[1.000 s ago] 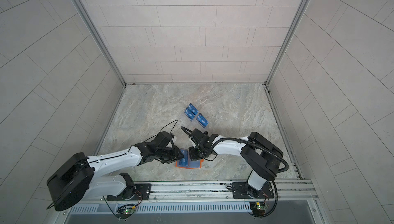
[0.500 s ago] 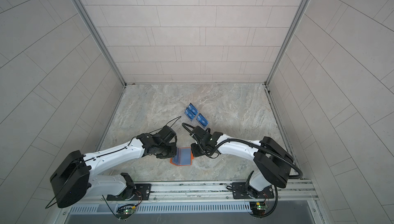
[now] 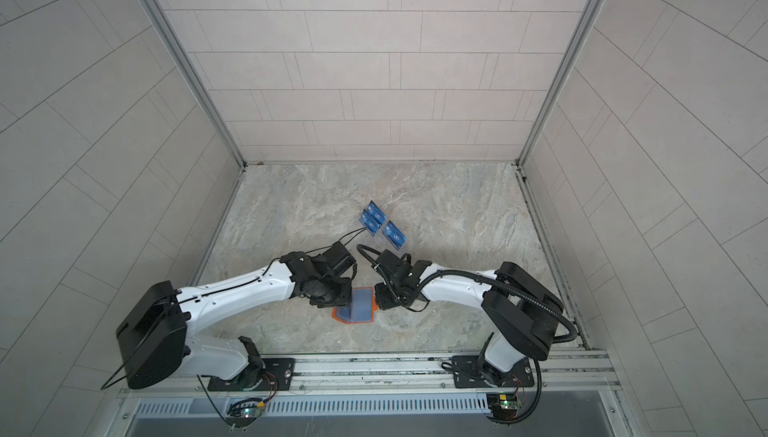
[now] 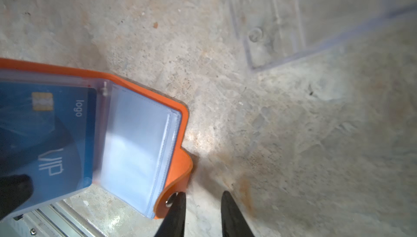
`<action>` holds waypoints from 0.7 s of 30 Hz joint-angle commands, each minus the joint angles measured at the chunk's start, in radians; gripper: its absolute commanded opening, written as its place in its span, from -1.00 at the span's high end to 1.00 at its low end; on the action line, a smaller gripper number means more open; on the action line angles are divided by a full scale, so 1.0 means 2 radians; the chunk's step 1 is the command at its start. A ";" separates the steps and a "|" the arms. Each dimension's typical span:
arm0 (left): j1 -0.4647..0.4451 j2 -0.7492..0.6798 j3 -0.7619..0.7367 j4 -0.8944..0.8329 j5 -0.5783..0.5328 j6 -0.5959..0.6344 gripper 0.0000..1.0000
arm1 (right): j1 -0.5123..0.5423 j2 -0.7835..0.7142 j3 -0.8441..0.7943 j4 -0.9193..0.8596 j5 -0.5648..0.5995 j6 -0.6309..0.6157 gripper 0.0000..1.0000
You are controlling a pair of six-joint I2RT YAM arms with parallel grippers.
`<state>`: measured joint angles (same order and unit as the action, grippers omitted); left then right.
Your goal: Put the credit cards into the card holder
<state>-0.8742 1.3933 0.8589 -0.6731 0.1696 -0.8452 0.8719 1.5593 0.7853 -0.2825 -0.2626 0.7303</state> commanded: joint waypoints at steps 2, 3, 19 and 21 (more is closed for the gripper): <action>-0.010 0.000 0.019 0.011 0.011 -0.009 0.06 | -0.012 -0.013 -0.016 0.021 -0.012 0.010 0.39; -0.013 -0.002 0.022 0.014 0.012 -0.012 0.04 | -0.013 -0.017 -0.017 0.020 -0.012 0.007 0.39; -0.026 0.040 -0.007 0.142 0.059 -0.024 -0.21 | -0.019 -0.138 -0.041 -0.001 -0.016 0.009 0.59; -0.025 0.046 -0.025 0.187 0.077 -0.036 -0.24 | -0.018 -0.148 -0.052 0.014 -0.032 0.017 0.61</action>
<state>-0.9234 1.4696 0.8471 -0.4236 0.2790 -0.8909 0.8368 1.2911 0.7082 -0.2665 -0.2996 0.7410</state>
